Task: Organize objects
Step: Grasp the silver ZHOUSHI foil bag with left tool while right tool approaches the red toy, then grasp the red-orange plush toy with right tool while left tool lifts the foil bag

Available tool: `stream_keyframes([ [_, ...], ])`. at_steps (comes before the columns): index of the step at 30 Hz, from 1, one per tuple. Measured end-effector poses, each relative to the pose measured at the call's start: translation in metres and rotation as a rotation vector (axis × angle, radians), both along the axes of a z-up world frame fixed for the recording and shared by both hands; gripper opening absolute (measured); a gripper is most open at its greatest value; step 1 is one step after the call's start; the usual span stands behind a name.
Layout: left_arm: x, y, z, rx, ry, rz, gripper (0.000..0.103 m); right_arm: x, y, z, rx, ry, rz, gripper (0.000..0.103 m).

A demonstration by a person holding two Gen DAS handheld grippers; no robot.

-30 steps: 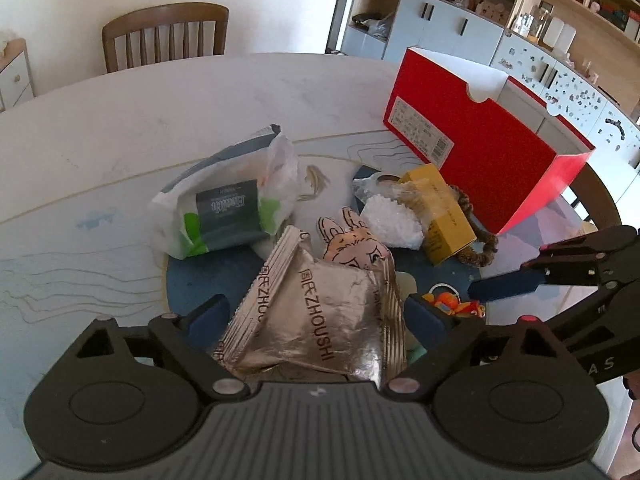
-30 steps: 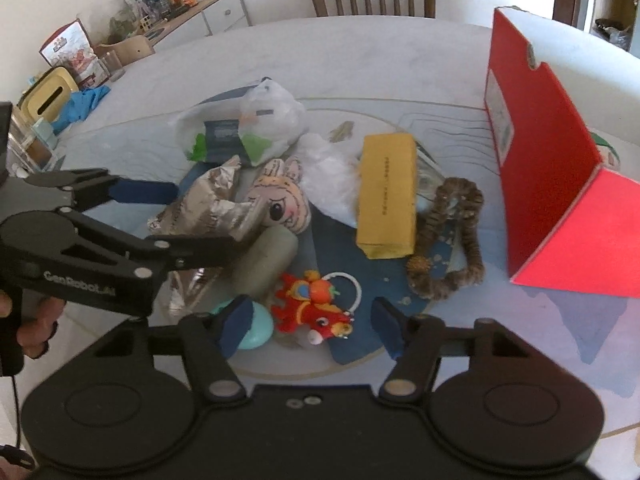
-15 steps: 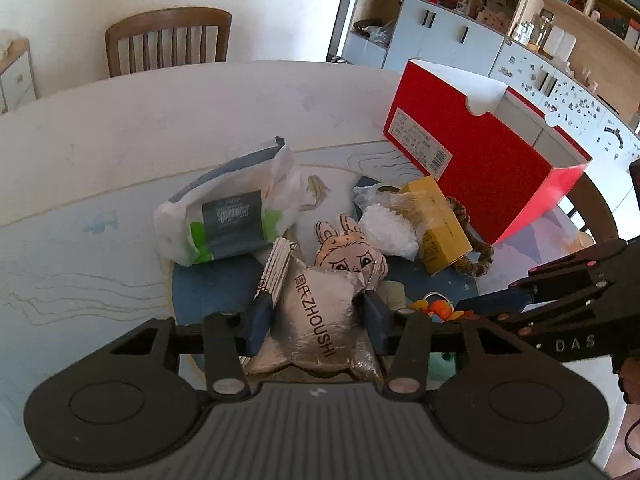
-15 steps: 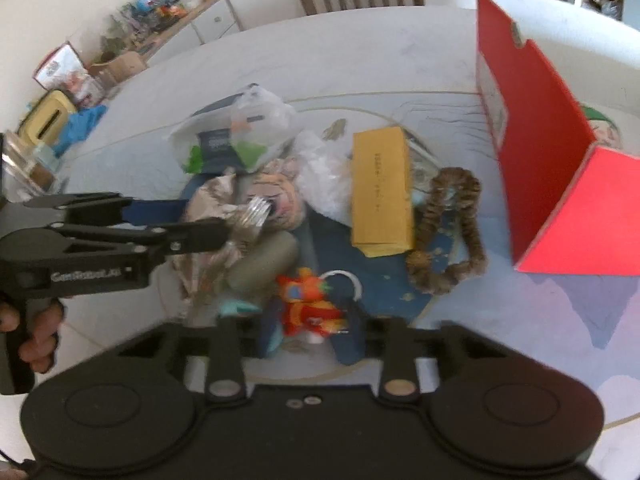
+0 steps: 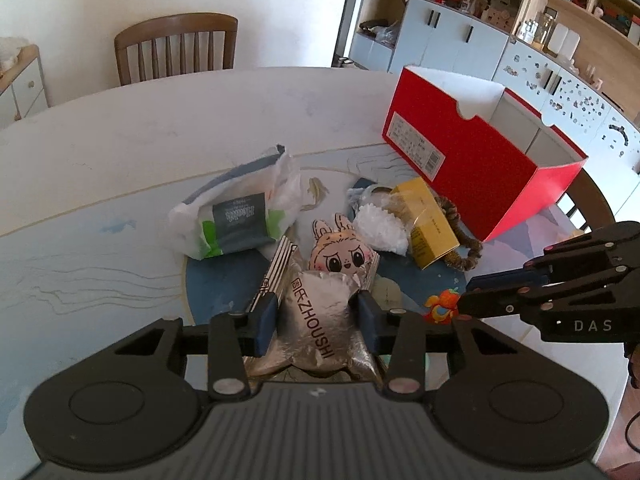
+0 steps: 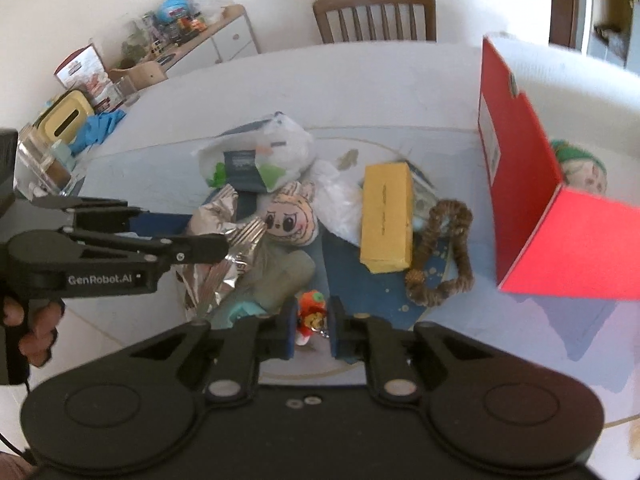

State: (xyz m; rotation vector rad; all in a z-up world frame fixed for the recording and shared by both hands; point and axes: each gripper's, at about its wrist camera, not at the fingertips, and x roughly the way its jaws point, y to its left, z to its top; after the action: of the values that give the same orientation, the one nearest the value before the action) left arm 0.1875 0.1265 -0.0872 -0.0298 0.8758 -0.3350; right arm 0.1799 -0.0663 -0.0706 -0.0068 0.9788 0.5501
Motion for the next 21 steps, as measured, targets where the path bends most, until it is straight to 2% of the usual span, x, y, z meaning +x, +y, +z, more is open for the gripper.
stream_keyframes([
  [4,-0.006,-0.001,0.015,-0.002,-0.005,-0.012,0.041,-0.004,-0.006,0.013,0.012,-0.022,0.002,0.013],
  [13,-0.010,-0.027,0.055,0.028,-0.046,-0.110,0.041,-0.007,-0.029,0.057,0.013,-0.096,-0.002,0.013],
  [21,0.005,-0.069,0.096,0.050,-0.131,-0.187,0.041,0.007,-0.068,0.100,0.031,-0.181,-0.054,0.012],
])
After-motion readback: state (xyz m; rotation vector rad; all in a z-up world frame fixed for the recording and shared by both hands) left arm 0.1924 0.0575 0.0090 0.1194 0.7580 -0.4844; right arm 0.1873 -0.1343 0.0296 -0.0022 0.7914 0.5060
